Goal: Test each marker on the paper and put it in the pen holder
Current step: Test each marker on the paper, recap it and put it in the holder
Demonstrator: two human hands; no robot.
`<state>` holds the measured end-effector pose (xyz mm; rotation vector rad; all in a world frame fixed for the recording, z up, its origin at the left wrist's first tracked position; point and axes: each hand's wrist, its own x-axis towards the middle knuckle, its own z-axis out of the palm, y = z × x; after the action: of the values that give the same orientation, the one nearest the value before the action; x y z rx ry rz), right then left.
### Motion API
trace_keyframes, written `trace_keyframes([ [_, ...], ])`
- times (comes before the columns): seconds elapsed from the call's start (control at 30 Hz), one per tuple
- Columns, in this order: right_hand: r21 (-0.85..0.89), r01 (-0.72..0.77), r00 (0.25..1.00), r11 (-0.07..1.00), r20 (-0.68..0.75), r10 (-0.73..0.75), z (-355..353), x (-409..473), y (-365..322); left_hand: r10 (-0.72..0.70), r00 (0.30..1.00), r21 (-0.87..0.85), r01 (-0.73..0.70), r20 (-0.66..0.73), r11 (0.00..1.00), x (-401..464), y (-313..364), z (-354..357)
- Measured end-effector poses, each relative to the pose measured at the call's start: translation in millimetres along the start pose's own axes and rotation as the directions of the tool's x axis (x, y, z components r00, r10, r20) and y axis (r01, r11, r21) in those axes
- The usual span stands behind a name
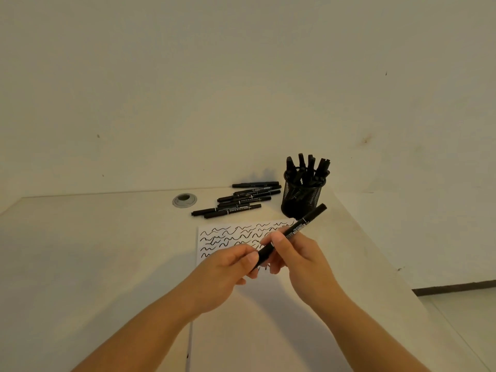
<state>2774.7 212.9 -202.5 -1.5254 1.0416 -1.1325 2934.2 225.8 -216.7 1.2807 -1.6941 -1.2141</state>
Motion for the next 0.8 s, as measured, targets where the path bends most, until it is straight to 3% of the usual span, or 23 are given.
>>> trace_keyframes([
  [0.13, 0.101, 0.009, 1.000, 0.995, 0.016, -0.011, 1, -11, 2, 0.015, 1.000, -0.049, -0.015, 0.004, 0.999, -11, 3, 10],
  [0.33, 0.023, -0.003, 1.000, 1.000, -0.010, 0.003, 1, -23, 13, 0.012, 1.000, 0.016, -0.012, 0.026, 1.000, -23, -1, 20],
  [0.47, 0.074, -0.065, 0.995, 0.995, -0.071, 0.071, 2, -24, 19, 0.025, 0.996, 0.141, -0.012, -0.091, 0.990, -25, -7, 25],
  [0.57, 0.049, -0.114, 0.985, 0.992, -0.123, 0.119, 12, -26, 27, 0.120, 0.975, 0.328, -0.053, -0.189, 0.943, -28, -12, 29],
  [0.63, 0.110, -0.161, 0.964, 0.981, -0.196, 0.180, 15, -23, 29, 0.217, 0.950, 0.493, -0.082, -0.225, 0.866, -31, -13, 29],
  [0.7, 0.263, -0.203, 0.892, 0.943, -0.347, 0.289, 6, -13, 28, 0.299, 0.925, 0.645, -0.083, -0.234, 0.760, -35, -19, 24],
  [0.77, 0.313, -0.178, 0.824, 0.933, -0.471, 0.315, -16, -4, 24, 0.305, 0.918, 0.663, -0.065, -0.252, 0.746, -40, -25, 15],
  [0.8, 0.276, -0.158, 0.829, 0.948, -0.485, 0.280, -25, -3, 22, 0.279, 0.924, 0.631, -0.056, -0.260, 0.774, -42, -27, 8],
])
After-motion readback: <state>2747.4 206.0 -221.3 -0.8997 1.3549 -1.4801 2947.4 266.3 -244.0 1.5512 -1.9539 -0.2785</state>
